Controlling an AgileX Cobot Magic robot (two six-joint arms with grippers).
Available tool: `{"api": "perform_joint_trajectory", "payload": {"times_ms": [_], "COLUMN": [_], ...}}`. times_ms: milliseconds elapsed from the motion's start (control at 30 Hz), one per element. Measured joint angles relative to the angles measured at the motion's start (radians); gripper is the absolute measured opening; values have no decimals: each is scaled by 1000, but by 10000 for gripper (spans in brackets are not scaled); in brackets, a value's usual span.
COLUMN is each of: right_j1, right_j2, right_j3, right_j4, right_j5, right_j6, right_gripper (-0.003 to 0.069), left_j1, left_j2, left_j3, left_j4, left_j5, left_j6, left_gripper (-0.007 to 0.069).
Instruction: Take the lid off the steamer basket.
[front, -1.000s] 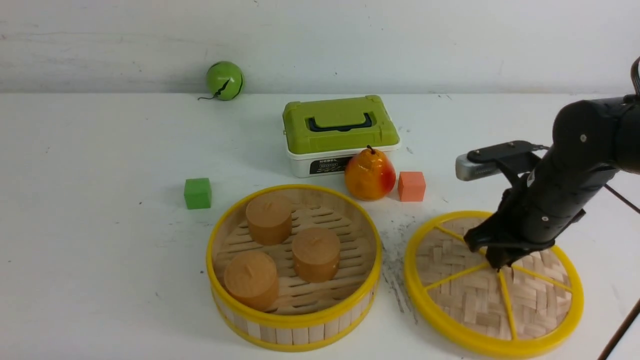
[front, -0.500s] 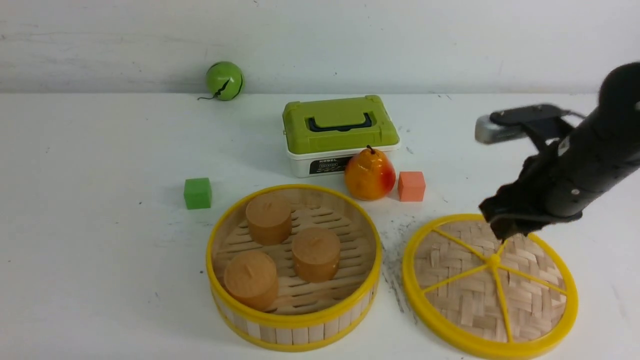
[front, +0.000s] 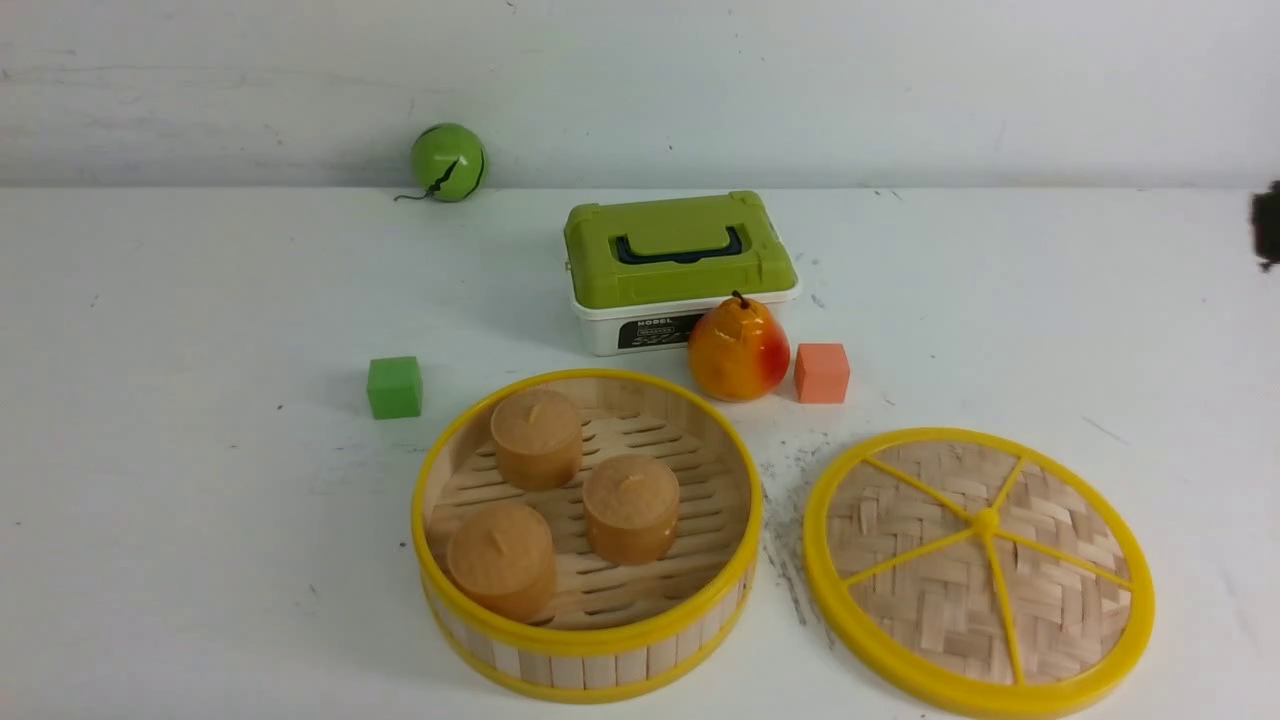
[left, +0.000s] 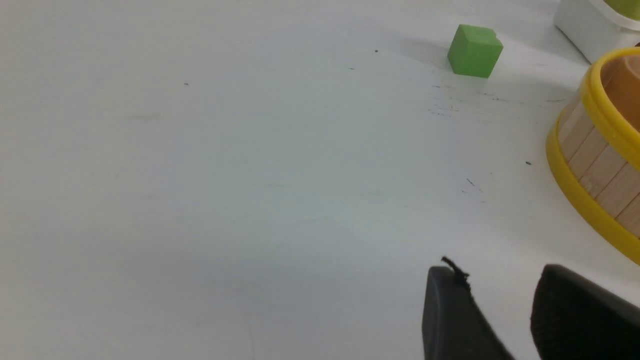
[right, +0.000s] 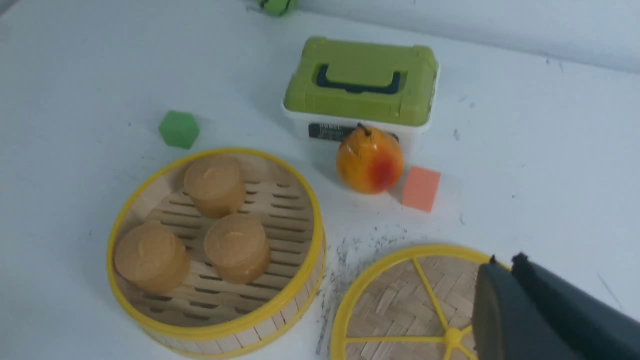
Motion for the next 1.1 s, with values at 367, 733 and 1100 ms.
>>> {"api": "perform_joint_trajectory", "payload": {"times_ms": [367, 733, 1100], "right_j1": [0, 0, 0], "right_j2": [-312, -340, -359], "right_j3": [227, 256, 355], "right_j4": [4, -21, -15], "right_j5": [-106, -27, -154], "right_j6": [-2, -2, -2], "right_gripper": [11, 29, -20], "left_j1": [0, 0, 0], "left_j2": [0, 0, 0], "left_j3": [0, 0, 0], "left_j4": [0, 0, 0], "left_j5": [0, 0, 0], "left_j6": [0, 0, 0], "left_gripper": [239, 239, 239]}}
